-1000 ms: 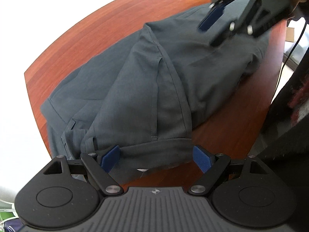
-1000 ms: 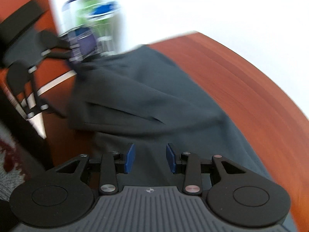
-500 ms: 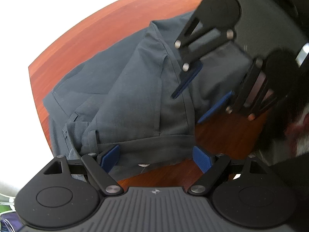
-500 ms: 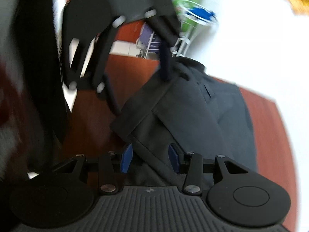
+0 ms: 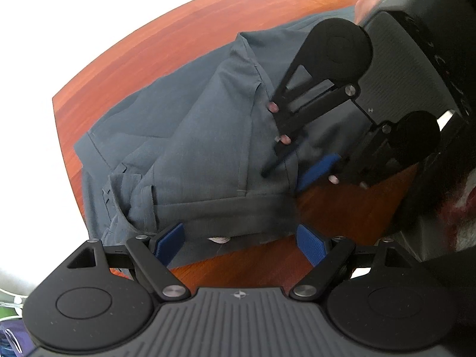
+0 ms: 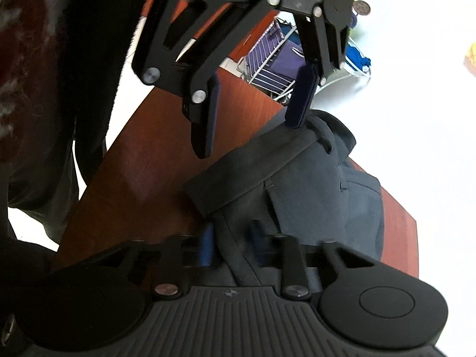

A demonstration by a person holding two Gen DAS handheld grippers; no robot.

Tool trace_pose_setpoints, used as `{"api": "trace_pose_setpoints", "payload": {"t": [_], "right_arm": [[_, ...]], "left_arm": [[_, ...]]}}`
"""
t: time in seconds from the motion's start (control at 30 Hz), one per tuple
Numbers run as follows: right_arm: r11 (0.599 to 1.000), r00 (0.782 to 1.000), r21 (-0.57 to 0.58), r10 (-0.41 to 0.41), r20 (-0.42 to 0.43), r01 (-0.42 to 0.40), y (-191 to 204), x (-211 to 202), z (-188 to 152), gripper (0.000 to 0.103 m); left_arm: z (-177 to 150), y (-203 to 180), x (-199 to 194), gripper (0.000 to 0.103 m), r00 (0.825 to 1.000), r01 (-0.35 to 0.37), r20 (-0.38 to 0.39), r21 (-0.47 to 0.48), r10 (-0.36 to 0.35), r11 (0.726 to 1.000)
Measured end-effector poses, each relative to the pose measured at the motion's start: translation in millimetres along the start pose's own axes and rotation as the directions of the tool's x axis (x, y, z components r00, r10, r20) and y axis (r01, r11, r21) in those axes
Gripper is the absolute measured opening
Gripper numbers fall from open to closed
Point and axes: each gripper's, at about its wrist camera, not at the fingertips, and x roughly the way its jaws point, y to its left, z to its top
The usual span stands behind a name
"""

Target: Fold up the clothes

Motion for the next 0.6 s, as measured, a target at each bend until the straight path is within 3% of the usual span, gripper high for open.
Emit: {"api": "trace_pose_setpoints", "payload": {"t": [0.13, 0.23, 0.37, 0.47, 0.6], "right_arm": [[0.985, 0.998, 0.172, 0.019, 0.054, -0.028, -23, -23, -1, 0.007], [0.940, 0.995, 0.332, 0.042, 0.096, -0.072, -47, -40, -5, 0.007], [0.872, 0.990, 0.483, 0.013, 0.140, -0.080, -71, -63, -13, 0.007], [0.840, 0.986, 0.535, -0.004, 0.165, -0.087, -82, -79, -22, 0.006], [0.834, 0.985, 0.546, -0.020, 0.170, -0.077, -89, -84, -19, 0.006]], "left_arm": [[2, -3, -5, 0.084, 0.999, -0.035, 0.035, 0.051, 0.033, 0.998], [7, -3, -7, 0.084, 0.996, -0.059, 0.069, 0.093, 0.052, 0.994], [15, -3, -10, 0.084, 0.989, -0.101, 0.126, 0.158, 0.081, 0.982], [22, -1, -9, 0.085, 0.983, -0.123, 0.161, 0.209, 0.090, 0.970], [30, 4, 0, 0.085, 0.975, -0.147, 0.201, 0.284, 0.091, 0.947]]}}
